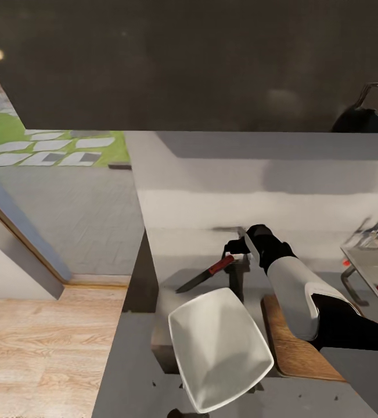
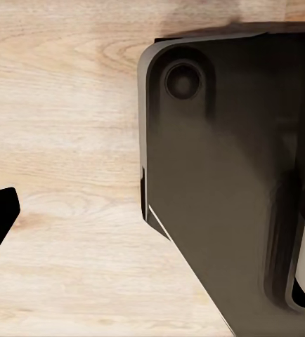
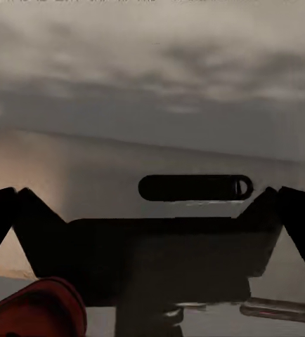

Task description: In the kitchen, take the Vidalia onion out of the sink, dice it on the chopping board with the paring knife, put the diced onion into the bowl on the countertop, then place both the paring knife and the chopping board into the sink.

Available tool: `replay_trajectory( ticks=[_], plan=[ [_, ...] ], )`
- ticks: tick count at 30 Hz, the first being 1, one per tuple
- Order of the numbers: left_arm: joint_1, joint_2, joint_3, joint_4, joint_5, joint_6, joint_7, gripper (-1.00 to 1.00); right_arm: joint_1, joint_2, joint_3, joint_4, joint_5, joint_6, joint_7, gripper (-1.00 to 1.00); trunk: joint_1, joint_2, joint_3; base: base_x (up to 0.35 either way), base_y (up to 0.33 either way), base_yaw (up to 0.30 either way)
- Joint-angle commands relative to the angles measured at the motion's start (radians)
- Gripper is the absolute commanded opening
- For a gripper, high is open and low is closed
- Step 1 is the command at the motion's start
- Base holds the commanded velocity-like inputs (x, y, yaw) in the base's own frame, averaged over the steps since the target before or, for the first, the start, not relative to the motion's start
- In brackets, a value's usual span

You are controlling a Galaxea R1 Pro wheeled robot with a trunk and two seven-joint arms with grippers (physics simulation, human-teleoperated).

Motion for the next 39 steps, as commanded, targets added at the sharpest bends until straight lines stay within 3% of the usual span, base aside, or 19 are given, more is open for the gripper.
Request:
replay_trajectory(
  ticks=[1,23,39],
  plan=[
    [0.0,0.0,0.0,-0.002,0.0,-0.002,0.0,1.0,0.0,0.0,-0.002,0.002,0.046,0.008,0.008,1.0,0.001,-0.001,-0.002,-0.121,-0.001,0.0],
    [0.0,0.0,0.0,-0.001,0.0,-0.002,0.0,1.0,0.0,0.0,-0.002,0.002,0.046,0.008,0.008,1.0,0.001,-0.001,-0.002,-0.042,0.01,0.0],
    [0.0,-0.004,-0.002,-0.001,0.0,-0.002,0.0,1.0,0.0,0.0,-0.002,0.002,0.046,0.007,0.008,1.0,0.001,-0.001,-0.002,-0.023,-0.127,0.0]
  ],
)
